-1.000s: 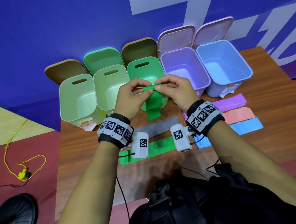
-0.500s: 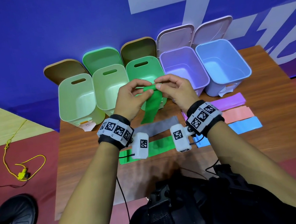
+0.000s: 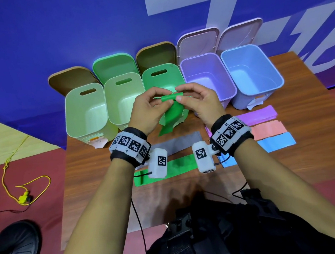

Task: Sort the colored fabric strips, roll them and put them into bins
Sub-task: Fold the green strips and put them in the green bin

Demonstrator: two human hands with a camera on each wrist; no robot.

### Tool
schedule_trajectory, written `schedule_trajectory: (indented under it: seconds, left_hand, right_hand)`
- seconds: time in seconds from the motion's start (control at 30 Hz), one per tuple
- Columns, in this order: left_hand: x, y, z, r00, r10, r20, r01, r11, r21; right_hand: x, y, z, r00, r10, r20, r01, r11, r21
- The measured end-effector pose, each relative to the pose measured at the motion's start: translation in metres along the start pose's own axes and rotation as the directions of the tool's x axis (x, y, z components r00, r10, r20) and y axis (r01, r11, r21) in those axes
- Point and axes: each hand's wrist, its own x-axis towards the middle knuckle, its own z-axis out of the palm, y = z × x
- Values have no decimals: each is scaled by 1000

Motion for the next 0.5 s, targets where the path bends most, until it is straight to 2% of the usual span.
schedule_trajectory:
  seconds: [0.27,0.5]
  left_hand:
    - [1,-4,2,1000,8,-6,-8,1000,-1]
    - [0,-5,1,1000,-1,-3,1,1000,6]
  right_hand:
    - [-3,-3,-3,1000,-3,-18,2,998,-57]
    - [-4,-4,0,999,40,-19,-40,999,-26]
